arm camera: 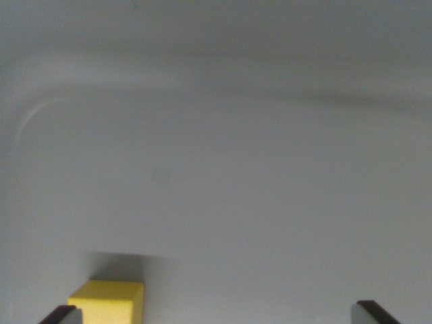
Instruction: Pick yellow cube
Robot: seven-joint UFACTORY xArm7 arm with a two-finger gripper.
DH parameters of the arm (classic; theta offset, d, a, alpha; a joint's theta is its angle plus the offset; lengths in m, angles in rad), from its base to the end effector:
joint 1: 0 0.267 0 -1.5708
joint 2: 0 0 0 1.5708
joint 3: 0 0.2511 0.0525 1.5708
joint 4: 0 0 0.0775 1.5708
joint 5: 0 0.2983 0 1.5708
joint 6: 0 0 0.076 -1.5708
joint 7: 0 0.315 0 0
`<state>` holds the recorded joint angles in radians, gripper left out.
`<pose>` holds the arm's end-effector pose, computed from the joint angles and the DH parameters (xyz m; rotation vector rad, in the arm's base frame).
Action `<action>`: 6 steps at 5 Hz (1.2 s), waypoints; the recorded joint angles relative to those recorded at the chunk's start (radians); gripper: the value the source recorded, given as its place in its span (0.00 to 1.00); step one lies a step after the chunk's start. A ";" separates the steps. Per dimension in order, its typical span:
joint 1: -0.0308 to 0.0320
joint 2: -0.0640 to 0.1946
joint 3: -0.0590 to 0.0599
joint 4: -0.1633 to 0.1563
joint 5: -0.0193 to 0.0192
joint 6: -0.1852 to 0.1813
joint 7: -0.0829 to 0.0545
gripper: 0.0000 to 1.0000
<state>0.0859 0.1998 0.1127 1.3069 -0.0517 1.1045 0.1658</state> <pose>0.4725 0.0842 0.1244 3.1177 0.0837 0.0130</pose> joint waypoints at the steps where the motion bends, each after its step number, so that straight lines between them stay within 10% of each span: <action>1: 0.0095 0.021 0.007 -0.028 -0.0034 -0.046 0.020 0.00; 6: 0.0290 0.064 0.020 -0.086 -0.0102 -0.139 0.061 0.00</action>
<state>0.1149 0.2640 0.1331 1.2209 -0.0619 0.9657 0.2268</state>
